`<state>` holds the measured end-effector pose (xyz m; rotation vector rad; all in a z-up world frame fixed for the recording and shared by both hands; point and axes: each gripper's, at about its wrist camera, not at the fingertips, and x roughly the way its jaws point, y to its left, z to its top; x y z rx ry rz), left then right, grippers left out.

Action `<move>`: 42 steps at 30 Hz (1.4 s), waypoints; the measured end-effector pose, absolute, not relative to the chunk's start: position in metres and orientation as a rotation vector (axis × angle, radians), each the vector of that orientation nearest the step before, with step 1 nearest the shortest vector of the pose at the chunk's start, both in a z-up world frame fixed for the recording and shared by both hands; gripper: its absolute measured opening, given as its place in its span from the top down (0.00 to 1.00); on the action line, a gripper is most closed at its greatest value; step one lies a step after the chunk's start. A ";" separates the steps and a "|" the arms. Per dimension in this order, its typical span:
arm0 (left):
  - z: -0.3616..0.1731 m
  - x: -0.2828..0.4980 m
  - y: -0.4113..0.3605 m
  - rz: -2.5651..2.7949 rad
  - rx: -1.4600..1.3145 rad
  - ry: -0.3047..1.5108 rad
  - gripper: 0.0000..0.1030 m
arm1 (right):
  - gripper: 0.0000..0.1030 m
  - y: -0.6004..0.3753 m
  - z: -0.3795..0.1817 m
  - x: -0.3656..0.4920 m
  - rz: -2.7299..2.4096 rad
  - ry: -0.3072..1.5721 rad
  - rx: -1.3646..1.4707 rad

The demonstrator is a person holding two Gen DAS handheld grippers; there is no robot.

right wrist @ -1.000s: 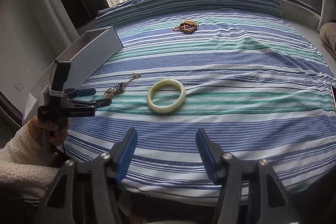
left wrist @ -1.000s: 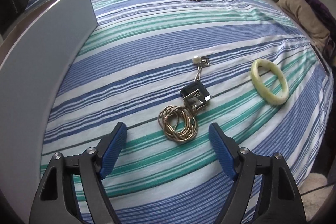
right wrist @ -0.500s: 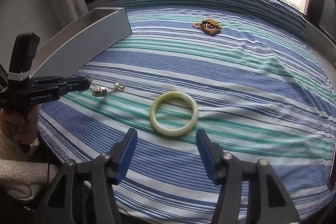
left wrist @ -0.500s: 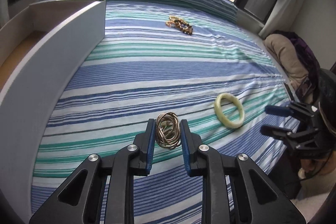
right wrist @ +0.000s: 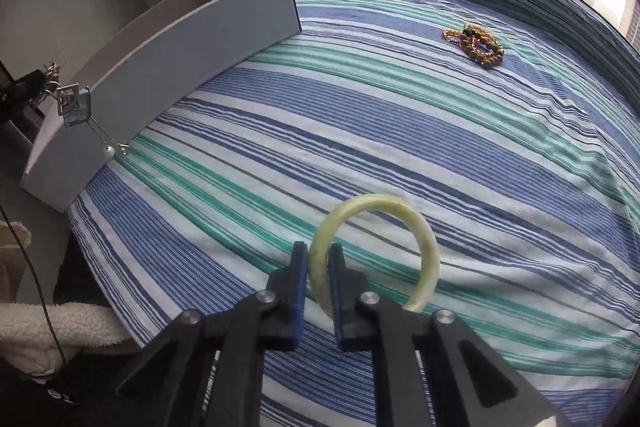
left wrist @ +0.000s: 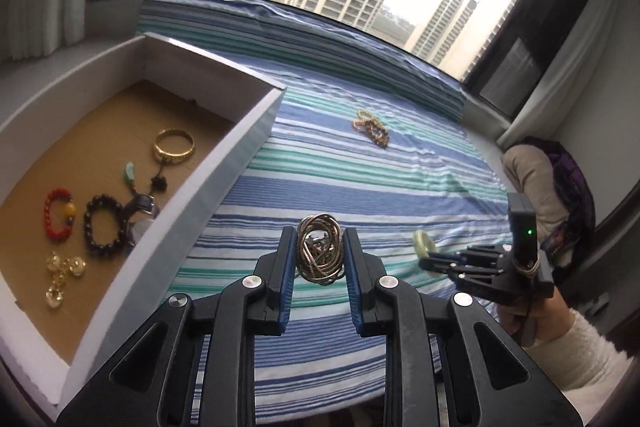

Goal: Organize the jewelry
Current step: 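Carry the gold chain and jade bangle into the white box and release both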

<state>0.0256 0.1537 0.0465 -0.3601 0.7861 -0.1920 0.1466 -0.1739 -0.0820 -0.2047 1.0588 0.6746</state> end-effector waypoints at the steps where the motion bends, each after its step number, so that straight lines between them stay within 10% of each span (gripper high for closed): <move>1: 0.056 0.022 0.166 -0.173 -0.370 0.766 0.79 | 0.90 -0.173 -0.068 0.146 0.698 1.041 -0.178; 14: 0.061 0.008 0.335 0.233 -0.433 0.716 0.79 | 0.90 0.021 0.067 0.170 1.067 0.812 -0.166; 29: -0.047 0.039 0.400 0.430 -0.492 0.935 0.74 | 0.86 0.279 -0.044 0.238 1.001 1.163 -0.334; 33: -0.034 0.029 0.388 0.454 -0.467 0.889 0.53 | 0.56 0.267 -0.030 0.234 1.026 1.102 -0.248; 42: 0.017 0.001 0.306 0.393 -0.339 0.746 0.19 | 0.34 0.144 0.041 0.179 0.997 0.845 -0.187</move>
